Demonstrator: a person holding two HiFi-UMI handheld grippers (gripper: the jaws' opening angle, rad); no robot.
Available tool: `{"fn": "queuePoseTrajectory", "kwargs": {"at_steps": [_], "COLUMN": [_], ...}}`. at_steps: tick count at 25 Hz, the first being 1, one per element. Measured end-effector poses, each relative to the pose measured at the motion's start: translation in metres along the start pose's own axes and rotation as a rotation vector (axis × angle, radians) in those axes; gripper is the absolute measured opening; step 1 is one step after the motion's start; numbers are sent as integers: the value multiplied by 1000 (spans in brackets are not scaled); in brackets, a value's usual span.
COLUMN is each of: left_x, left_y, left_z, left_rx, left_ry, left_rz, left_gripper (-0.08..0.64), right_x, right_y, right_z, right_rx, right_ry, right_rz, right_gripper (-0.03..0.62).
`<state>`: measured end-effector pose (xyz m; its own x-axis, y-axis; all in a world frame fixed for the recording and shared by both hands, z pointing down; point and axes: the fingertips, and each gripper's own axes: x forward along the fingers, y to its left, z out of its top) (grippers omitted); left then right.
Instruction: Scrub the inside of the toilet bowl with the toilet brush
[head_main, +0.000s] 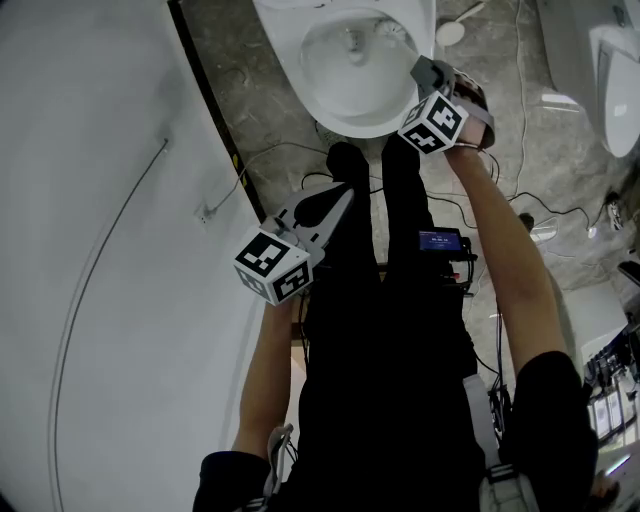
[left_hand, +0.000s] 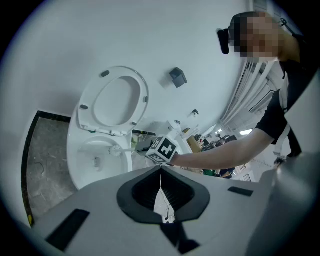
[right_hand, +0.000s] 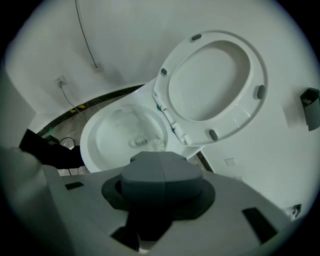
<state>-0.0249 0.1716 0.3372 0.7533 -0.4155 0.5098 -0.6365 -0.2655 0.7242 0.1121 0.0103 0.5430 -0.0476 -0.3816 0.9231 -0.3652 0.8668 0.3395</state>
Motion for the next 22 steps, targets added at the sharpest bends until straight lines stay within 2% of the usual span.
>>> {"fn": "queuePoseTrajectory", "kwargs": {"at_steps": [7, 14, 22], "left_x": [0, 0, 2], "left_y": [1, 1, 0], "left_z": [1, -5, -8], "left_rx": [-1, -3, -1], "left_ry": [-7, -4, -3], "left_rz": [1, 1, -1], "left_gripper": [8, 8, 8], "right_x": [-6, -12, -16], "right_y": [9, 23, 40], "right_z": [-24, -49, -55], "right_rx": [-74, -98, -25], "right_ry": [53, 101, 196], "right_rz": [39, 94, 233], "right_gripper": [150, 150, 150]}}
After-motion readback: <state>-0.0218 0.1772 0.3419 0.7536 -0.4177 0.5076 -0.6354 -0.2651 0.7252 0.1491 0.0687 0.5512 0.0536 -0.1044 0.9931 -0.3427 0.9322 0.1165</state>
